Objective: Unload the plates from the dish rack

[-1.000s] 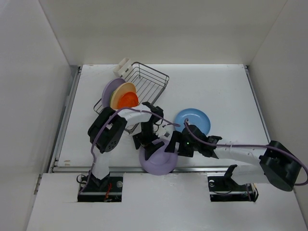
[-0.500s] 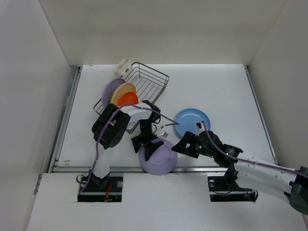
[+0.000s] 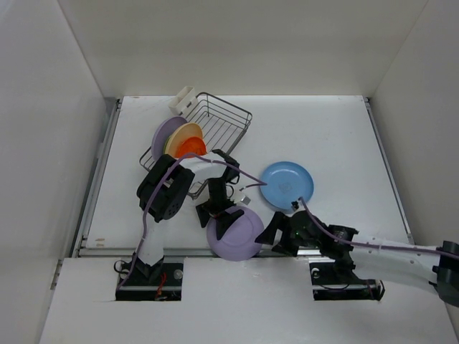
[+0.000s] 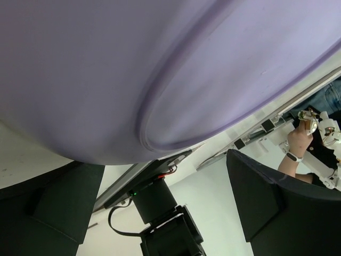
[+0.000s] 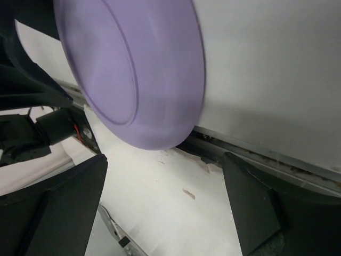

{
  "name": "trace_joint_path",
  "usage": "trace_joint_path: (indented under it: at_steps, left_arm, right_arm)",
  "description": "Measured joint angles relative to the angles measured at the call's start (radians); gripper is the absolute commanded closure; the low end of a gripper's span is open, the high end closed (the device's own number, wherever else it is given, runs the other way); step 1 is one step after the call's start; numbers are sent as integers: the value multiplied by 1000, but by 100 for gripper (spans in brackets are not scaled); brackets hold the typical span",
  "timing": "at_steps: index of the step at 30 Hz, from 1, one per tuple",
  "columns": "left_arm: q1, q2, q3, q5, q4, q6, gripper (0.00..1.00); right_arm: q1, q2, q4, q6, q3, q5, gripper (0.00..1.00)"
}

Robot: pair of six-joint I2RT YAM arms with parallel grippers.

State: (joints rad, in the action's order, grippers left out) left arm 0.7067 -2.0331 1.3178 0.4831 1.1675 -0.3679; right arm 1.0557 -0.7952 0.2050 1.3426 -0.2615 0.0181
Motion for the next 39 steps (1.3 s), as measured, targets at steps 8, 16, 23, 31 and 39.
trace_joint_path:
  at_steps: [8,16,23,31,39]
  left_arm:
    - [0,0,0,6,0,-1,3]
    - [0,0,0,14,-3,-1,3]
    - [0,-3,0,21,-3,-2,4]
    - [-2,-14,0,4,11,-1,6]
    - [-18,-12,0,12,11,-9,6]
  right_arm:
    - [131,-362,-253,87,-53,-50,2]
    - [138,-392,-342,118,-58,-55,5]
    - [150,-345,-348,127,-35,-90,21]
    - [150,-323,-343,63,-36,-117,35]
    - [156,-194,-311,-50,-41,-172,35]
